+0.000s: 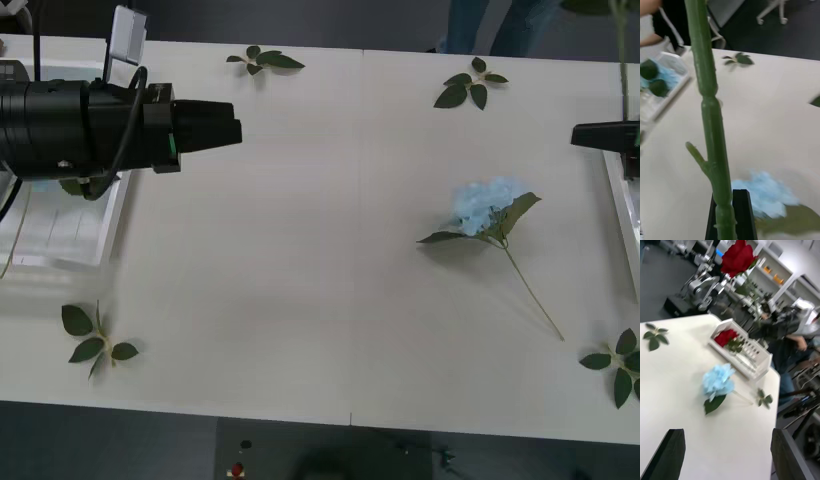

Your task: Put the red flowers into the right box and the blue flowers into the left box

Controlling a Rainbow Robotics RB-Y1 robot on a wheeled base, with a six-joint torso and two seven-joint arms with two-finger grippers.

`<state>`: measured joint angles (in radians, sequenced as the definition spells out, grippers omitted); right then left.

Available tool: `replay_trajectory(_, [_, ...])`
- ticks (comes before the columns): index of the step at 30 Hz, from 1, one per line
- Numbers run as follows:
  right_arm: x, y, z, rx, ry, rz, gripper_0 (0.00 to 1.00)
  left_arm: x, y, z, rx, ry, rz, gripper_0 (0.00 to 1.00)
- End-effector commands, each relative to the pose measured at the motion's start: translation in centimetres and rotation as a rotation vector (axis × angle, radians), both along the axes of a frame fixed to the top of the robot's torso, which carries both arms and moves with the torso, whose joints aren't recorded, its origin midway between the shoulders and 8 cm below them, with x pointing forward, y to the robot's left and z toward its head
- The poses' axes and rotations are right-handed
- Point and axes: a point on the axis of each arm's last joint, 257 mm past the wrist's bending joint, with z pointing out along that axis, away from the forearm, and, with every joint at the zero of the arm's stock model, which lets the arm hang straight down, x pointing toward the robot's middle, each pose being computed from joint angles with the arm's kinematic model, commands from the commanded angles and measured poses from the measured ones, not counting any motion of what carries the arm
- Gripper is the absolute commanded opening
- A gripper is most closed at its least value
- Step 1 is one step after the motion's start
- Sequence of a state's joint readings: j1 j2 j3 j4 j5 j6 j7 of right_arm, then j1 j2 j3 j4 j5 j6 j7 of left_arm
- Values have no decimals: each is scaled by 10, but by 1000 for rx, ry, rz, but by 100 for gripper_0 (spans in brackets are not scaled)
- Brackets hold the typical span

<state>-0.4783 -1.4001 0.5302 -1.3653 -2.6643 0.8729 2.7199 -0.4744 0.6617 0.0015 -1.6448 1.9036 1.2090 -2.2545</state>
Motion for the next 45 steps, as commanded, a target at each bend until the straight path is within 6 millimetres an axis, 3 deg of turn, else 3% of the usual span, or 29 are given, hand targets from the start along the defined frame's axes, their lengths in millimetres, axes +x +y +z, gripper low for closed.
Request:
replay_trajectory(1, [5,-80,-21,-74,108,-215,0,9,8,-5,151,-187,-1,66])
replay_trajectory(7, [-7,-171,-70,-183,206,-475,0,24,0,-29,233,-344,8,68])
replay_trajectory(8, [-9,-177,-74,-188,218,-496,0,25,-2,-31,226,-349,9,68])
replay_trajectory(11, [-19,-218,-93,-236,262,-593,0,28,-15,-42,159,-337,11,69])
replay_trajectory(13, [-26,-244,-104,-268,294,-652,0,22,-31,-50,63,-229,5,70])
replay_trajectory(19, [-33,-280,-118,-269,335,-771,0,1,-51,-61,-75,-42,-63,70])
replay_trajectory(28, [-34,-295,-122,-268,334,-823,2,-20,-76,-53,-168,5,-146,71])
replay_trajectory(29, [-34,-295,-122,-268,336,-824,12,-20,-78,-52,-173,7,-148,71])
replay_trajectory(30, [-33,-295,-122,-263,333,-829,46,-21,-80,-52,-177,7,-149,71])
replay_trajectory(31, [-33,-295,-122,-259,333,-830,69,-21,-82,-51,-183,8,-151,70])
replay_trajectory(32, [-33,-294,-122,-256,333,-831,78,-20,-82,-51,-182,6,-148,71])
replay_trajectory(33, [-32,-294,-121,-250,331,-832,99,-20,-82,-51,-182,7,-146,71])
replay_trajectory(40, [-31,-289,-122,-242,333,-824,100,-8,-73,-41,-176,-38,-114,70])
replay_trajectory(45, [-22,-262,-116,-194,324,-776,100,-3,-64,-28,-169,-79,-110,71])
